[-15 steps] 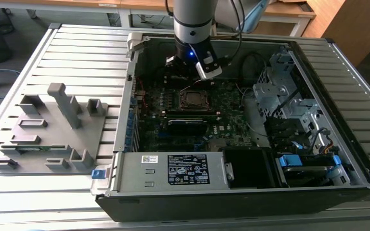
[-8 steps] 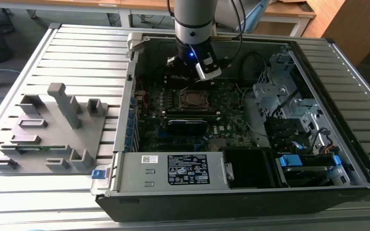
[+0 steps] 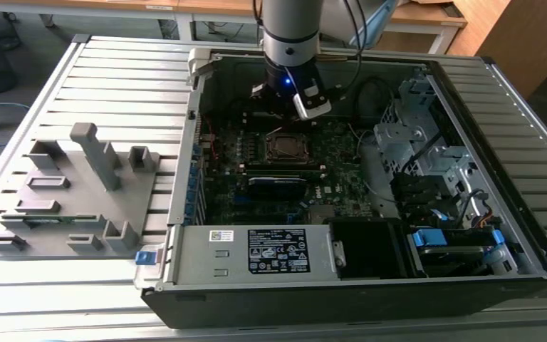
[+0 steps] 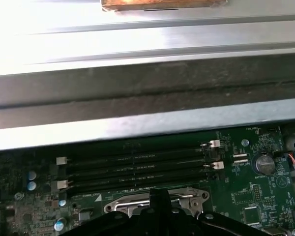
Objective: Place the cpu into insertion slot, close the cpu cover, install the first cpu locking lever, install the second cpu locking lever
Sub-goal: 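Install the first cpu locking lever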
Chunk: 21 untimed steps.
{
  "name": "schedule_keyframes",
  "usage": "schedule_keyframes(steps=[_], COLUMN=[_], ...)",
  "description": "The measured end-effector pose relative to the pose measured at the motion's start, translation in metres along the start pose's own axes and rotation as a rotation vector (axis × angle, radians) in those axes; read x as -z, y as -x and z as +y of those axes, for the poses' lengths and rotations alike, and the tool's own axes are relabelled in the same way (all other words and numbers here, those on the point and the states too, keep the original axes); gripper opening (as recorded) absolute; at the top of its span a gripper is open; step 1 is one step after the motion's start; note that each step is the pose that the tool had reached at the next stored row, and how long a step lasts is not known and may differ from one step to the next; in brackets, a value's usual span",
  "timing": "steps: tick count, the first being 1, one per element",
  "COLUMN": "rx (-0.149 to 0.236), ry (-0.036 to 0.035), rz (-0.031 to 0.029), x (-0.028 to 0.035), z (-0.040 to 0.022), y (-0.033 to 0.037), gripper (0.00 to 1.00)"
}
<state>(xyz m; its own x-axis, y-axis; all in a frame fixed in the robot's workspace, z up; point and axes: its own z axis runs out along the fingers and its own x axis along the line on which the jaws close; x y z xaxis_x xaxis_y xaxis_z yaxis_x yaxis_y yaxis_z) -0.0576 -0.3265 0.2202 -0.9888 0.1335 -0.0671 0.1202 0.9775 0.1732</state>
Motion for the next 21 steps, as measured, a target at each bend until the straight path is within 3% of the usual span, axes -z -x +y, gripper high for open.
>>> schedule_keyframes(steps=[15,21], rx=[-0.015,-0.059], ry=[-0.0011,-0.0042], rz=[-0.0026,-0.0103], x=[-0.0039,-0.0061], z=[0.0042,0.0051], y=[0.0048,0.0050], gripper=[0.11,0.11])
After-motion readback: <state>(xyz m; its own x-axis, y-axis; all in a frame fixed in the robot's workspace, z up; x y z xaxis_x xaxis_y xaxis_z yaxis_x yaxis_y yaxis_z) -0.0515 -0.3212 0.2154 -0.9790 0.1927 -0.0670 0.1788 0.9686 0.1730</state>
